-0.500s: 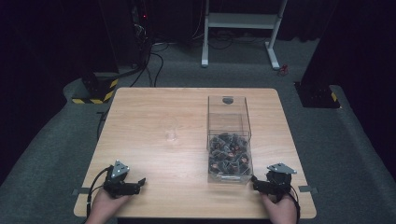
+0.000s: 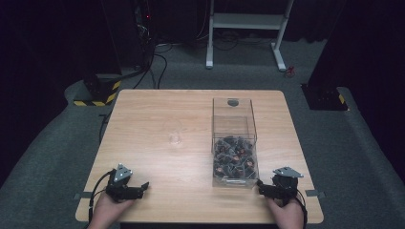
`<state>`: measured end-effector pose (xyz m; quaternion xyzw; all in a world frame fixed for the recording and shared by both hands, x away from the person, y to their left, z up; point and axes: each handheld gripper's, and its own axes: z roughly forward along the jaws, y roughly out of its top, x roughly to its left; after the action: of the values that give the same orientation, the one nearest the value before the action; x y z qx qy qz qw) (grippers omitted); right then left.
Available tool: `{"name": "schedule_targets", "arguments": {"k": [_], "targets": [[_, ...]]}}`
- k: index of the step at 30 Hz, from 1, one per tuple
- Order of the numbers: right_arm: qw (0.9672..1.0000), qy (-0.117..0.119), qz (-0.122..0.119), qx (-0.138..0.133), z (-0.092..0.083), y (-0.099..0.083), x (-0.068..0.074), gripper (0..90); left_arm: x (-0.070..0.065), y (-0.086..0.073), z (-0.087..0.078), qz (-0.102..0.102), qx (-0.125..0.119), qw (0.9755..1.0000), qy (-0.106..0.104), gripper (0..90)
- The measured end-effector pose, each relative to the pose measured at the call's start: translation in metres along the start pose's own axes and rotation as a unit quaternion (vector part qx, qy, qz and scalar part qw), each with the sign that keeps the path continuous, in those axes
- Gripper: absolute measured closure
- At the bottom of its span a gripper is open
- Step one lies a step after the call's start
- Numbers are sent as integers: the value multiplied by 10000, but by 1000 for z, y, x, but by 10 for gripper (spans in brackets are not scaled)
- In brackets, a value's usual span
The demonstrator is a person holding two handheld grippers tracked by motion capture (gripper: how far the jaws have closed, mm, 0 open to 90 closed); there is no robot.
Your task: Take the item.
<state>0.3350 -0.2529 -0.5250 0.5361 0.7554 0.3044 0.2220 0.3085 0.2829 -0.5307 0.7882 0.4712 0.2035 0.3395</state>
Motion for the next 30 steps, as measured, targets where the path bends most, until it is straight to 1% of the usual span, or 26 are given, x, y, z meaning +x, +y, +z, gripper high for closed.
{"name": "schedule_targets", "arguments": {"k": [6,9,15,20,22,25,30], "targets": [[10000,23,18,11,0,0,0,77,0,0,0,0,1,10000,-2,77],[10000,36,-23,17,0,1,0,76,0,0,0,-12,-1,10000,-6,78],[10000,33,-28,17,0,1,0,77,0,0,0,-20,2,10000,-1,78],[10000,30,-34,15,0,1,0,77,0,0,-1,-33,3,10000,51,97],[10000,32,-38,15,1,1,0,77,0,1,-2,-43,-18,10000,36,103],[10000,36,-61,8,1,1,0,77,-1,1,-3,9,-81,9999,77,105],[10000,38,-65,7,1,1,0,78,-2,3,-5,83,-123,9999,72,113]]}}
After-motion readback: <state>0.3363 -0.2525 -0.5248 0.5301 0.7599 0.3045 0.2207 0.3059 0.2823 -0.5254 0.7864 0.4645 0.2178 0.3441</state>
